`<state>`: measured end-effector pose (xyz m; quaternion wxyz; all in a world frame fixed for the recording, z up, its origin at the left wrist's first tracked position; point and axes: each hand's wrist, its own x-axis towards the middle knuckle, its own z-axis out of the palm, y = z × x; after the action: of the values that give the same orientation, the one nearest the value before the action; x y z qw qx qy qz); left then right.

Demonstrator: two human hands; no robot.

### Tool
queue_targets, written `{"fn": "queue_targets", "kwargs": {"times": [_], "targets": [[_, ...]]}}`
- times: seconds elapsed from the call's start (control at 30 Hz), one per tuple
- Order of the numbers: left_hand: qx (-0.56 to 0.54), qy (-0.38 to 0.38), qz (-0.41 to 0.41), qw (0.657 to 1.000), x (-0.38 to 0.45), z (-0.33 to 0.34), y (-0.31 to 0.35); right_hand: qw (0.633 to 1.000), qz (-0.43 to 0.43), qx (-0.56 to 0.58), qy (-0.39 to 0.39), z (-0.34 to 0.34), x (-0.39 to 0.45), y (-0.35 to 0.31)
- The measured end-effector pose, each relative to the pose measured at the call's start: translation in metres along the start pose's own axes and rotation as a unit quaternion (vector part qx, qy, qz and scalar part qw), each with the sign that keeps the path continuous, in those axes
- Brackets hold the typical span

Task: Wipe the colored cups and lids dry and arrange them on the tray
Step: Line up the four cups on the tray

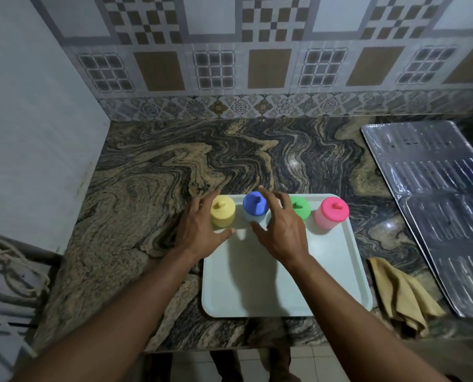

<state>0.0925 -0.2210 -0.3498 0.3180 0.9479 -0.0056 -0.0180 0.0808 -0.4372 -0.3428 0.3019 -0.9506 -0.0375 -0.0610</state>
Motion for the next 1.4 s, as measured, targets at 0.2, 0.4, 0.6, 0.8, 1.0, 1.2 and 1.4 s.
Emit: {"fn": "queue_targets", "kwargs": {"times": [0.2, 0.4, 0.6, 0.8, 1.0, 1.2, 1.4], "targets": [[-0.047, 0.033, -0.027, 0.998, -0.042, -0.002, -0.021, 0.995, 0.031, 0.039, 0.088, -0.039, -0.061, 0.04], [-0.058, 0.017, -0.131, 0.99, -0.09, 0.003, -0.029, 0.974, 0.211, -0.02, 0.08, -0.078, -0.106, 0.116], [-0.05, -0.027, -0.192, 0.98, -0.105, 0.003, -0.019, 0.959, 0.27, -0.085, 0.01, -0.087, -0.112, 0.144], [-0.058, -0.042, -0.233, 0.97, -0.105, 0.006, -0.016, 0.957, 0.284, -0.058, -0.019, -0.084, -0.103, 0.152], [-0.065, 0.008, -0.243, 0.968, -0.087, 0.007, -0.014, 0.955, 0.296, -0.014, 0.006, -0.086, -0.079, 0.149], [-0.045, 0.035, -0.226, 0.973, -0.016, -0.009, -0.011, 0.964, 0.267, -0.007, 0.014, -0.088, 0.0, 0.143], [-0.015, 0.026, -0.224, 0.974, 0.081, -0.02, -0.005, 0.96, 0.28, 0.008, 0.022, -0.086, 0.092, 0.141]]}}
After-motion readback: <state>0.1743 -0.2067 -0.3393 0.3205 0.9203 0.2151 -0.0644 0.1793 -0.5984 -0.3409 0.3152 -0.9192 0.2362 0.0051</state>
